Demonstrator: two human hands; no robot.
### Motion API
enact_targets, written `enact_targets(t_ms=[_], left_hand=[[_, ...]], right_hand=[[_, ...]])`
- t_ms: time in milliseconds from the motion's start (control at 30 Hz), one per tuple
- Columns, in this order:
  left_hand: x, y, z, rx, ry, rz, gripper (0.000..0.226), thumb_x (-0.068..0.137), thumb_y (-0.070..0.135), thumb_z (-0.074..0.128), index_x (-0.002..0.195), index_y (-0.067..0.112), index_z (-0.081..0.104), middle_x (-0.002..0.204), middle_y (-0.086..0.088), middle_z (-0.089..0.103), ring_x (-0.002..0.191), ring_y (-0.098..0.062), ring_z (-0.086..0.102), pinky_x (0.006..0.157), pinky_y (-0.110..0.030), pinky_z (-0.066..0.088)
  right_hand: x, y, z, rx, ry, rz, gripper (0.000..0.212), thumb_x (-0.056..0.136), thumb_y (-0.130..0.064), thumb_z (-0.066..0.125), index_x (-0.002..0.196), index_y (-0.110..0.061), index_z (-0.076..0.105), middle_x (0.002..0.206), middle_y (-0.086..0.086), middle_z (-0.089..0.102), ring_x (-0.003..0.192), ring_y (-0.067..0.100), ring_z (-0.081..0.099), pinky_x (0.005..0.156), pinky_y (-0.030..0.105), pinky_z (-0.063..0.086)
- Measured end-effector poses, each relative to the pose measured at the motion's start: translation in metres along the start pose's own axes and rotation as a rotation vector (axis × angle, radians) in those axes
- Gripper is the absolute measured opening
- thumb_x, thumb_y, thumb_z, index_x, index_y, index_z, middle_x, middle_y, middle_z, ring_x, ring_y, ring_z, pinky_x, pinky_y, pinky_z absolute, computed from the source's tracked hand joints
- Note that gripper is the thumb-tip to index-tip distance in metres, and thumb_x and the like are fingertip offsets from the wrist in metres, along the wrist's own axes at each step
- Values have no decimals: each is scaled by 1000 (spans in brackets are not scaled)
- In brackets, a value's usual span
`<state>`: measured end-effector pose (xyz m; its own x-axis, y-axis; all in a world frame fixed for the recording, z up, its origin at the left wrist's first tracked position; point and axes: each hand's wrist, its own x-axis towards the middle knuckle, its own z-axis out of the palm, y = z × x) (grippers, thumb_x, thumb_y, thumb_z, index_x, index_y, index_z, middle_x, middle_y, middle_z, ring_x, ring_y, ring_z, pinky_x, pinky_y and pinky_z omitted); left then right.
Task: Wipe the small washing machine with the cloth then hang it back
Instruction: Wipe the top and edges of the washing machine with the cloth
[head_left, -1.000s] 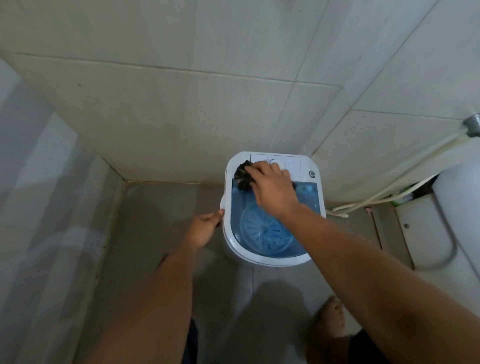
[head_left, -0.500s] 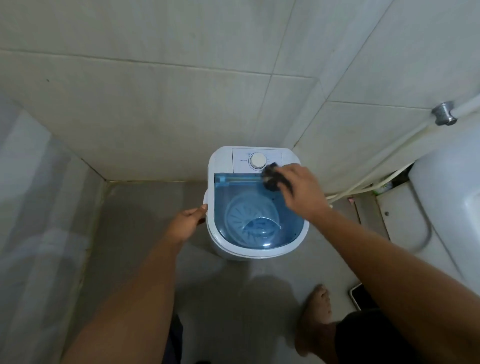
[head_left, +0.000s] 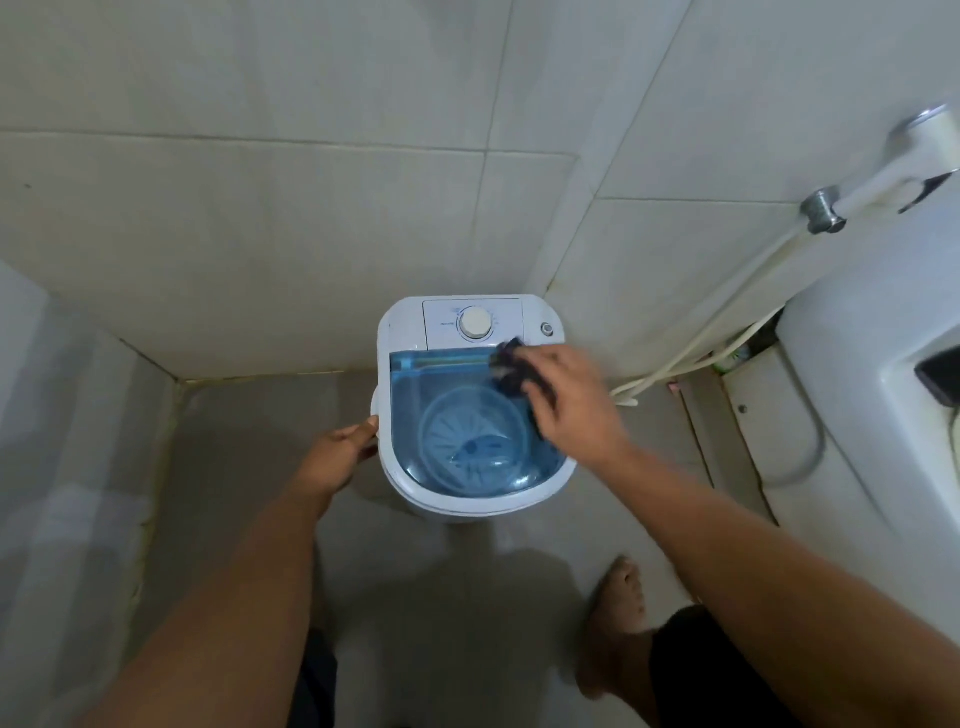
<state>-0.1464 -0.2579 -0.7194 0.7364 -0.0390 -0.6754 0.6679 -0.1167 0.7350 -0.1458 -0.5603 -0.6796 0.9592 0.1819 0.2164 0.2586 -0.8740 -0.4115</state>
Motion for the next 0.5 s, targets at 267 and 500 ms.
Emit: enact_targets(t_ms=[267,500], left_hand=[[-3,5,4,26,18,-9,40,105,30,51,131,3,64,121,-9,67,108,-17,60,95,-30,35],[-5,6,-1,92,12,-67,42,101,47,50,129,19,64,121,1,69,116,-18,62,105,-45,33]], right_hand=[[-72,-22,28,-175,65,217,42,88,-24,60,130,-23,61,120,4,60,100,33,54,80,46,45],[-96,-39,20,180,-54,-41,40,93,-16,64,133,-12,63,123,8,61,107,28,57,95,44,48]])
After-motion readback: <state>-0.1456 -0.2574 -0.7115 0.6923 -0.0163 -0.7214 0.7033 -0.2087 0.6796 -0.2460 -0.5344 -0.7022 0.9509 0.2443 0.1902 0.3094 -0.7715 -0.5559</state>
